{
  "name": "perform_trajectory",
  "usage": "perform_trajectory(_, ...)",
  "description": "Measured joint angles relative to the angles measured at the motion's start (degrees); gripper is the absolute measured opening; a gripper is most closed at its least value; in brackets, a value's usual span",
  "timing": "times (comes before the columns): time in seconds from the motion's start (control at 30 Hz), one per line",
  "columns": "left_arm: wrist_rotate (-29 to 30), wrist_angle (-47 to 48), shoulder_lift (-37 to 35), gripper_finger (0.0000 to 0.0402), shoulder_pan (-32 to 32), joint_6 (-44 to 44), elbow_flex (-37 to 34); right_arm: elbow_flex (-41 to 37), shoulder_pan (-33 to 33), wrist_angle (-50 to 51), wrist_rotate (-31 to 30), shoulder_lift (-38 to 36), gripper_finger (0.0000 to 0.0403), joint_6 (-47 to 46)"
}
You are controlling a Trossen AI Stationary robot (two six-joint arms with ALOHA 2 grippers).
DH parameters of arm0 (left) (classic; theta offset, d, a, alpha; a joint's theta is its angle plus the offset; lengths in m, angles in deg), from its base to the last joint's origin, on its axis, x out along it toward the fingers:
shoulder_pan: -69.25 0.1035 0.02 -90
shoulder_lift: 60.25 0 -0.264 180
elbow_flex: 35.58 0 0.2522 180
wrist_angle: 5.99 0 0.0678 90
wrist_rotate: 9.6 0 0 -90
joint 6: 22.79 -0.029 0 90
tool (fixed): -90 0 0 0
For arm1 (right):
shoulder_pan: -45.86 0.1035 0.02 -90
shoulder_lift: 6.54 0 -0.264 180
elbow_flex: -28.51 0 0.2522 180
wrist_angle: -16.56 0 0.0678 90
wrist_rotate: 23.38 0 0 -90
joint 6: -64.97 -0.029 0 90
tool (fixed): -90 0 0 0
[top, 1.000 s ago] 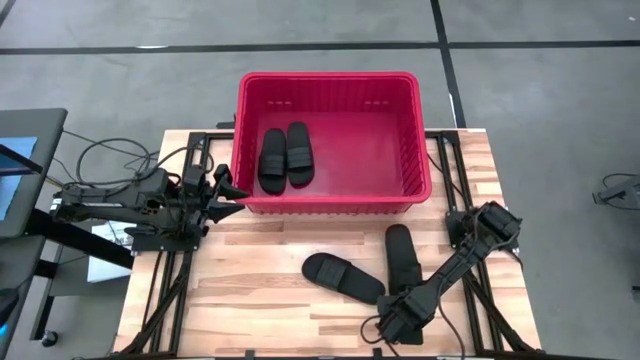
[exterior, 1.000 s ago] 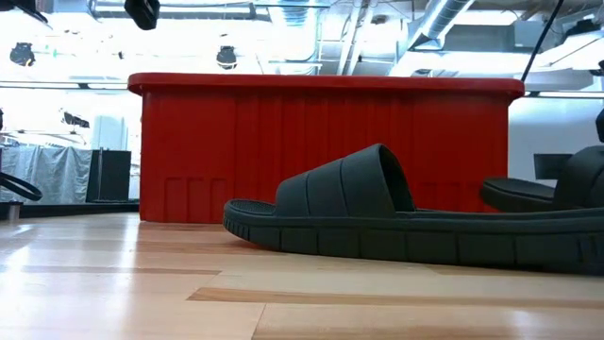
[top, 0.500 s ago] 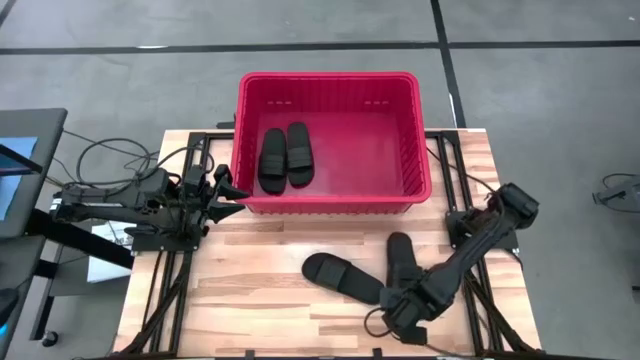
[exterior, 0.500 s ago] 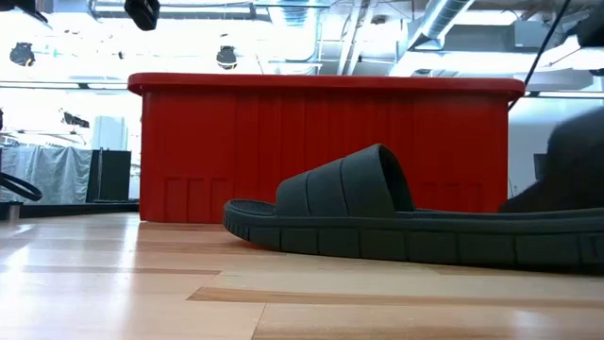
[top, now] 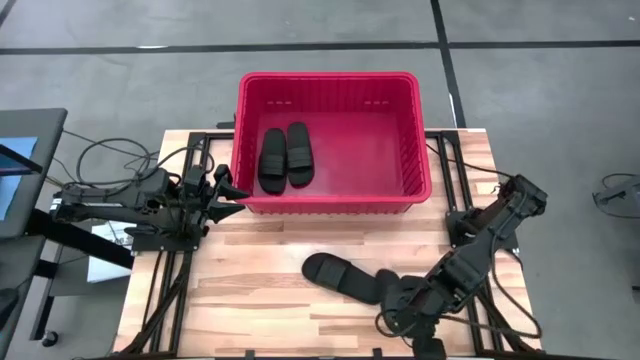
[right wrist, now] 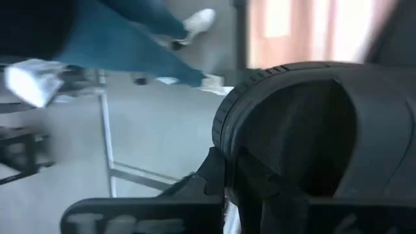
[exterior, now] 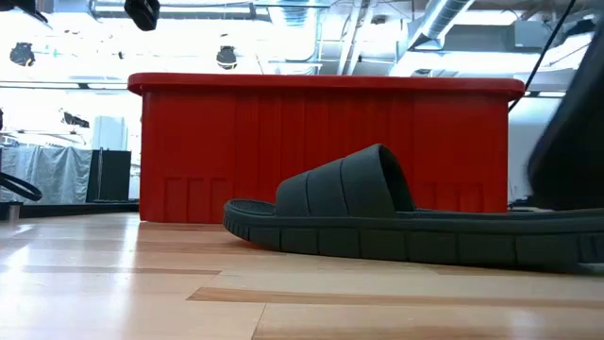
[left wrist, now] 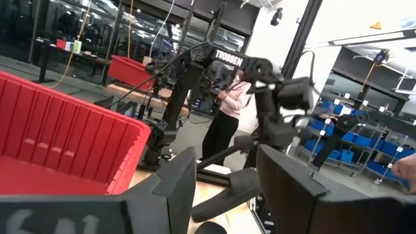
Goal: Pick and place slides into bin
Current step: Put the black slide into the red bin
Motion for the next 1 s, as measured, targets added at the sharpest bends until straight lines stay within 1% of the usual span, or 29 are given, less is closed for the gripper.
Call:
perform_trajectory(0.07, 0.0, 0.1, 0.0, 0.0153, 0.0, 0.0, 0.0, 2.6, -0.2, 0.3, 0.3, 0.0, 0.0001, 0.0)
perform_trajectory(0.2, 0.0, 1.4, 0.0, 0.0153, 0.0, 0.0, 0.0, 8.1, -0.9, 0.4, -1.1, 0.0, 0.0001, 0.8)
perform_trajectory(0.37, 0.1, 2.6, 0.0, 0.0153, 0.0, 0.0, 0.0, 14.0, -2.1, 2.0, -5.2, 0.0, 0.0001, 3.7)
perform_trajectory(0.7, 0.3, 2.6, 0.0, 0.0154, 0.0, 0.3, 0.0, 27.0, -5.8, 12.2, -16.2, -0.1, 0.0001, 16.2)
perform_trajectory(1.0, -0.1, 2.6, 0.0, 0.0154, 0.0, 0.9, 0.0, 36.6, -9.2, 17.6, -20.5, -0.1, 0.0001, 27.8)
